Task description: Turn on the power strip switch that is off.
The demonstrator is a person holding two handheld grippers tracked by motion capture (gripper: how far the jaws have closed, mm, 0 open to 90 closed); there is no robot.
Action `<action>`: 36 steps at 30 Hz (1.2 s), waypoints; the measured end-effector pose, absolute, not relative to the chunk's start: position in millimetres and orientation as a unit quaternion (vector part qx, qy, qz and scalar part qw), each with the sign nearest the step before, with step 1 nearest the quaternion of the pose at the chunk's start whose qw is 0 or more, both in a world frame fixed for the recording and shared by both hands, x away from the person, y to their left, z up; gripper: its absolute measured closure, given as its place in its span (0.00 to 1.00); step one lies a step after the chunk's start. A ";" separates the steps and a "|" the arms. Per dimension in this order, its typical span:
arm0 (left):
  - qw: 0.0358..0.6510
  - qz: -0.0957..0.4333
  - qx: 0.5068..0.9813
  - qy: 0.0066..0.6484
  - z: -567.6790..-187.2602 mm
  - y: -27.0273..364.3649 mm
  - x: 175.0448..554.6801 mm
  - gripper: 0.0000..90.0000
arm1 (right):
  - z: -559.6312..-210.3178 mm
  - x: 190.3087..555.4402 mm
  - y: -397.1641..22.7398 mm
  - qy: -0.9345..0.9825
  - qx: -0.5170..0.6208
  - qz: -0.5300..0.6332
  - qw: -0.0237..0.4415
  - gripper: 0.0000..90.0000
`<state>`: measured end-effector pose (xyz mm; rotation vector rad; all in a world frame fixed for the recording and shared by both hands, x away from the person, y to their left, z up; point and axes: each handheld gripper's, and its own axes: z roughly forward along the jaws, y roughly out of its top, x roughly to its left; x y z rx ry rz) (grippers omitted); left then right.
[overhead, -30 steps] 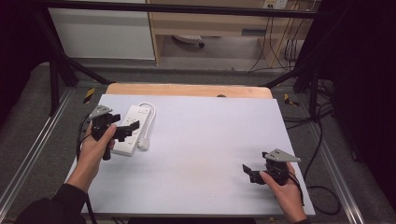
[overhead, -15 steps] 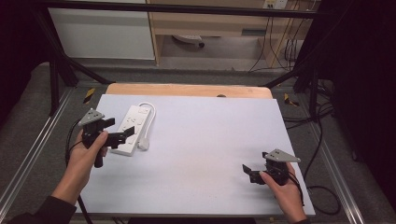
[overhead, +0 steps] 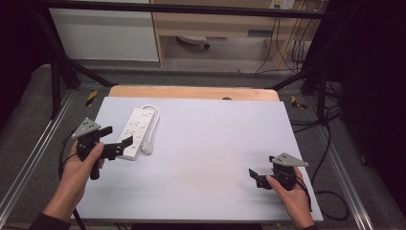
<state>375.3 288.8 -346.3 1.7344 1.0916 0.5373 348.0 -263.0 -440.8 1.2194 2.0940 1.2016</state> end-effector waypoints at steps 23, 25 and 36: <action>0.495 0.217 0.698 0.469 -398.0 300.4 315.7 0.10 | -440.5 347.9 -265.2 0.752 0.445 0.435 0.217 0.04; 0.494 0.212 0.700 0.469 -403.9 298.6 311.9 0.10 | -440.4 347.8 -265.2 0.752 0.446 0.435 0.216 0.04; 0.471 0.200 0.727 0.458 -425.7 279.2 299.9 0.11 | -440.5 347.9 -266.4 0.752 0.445 0.434 0.219 0.04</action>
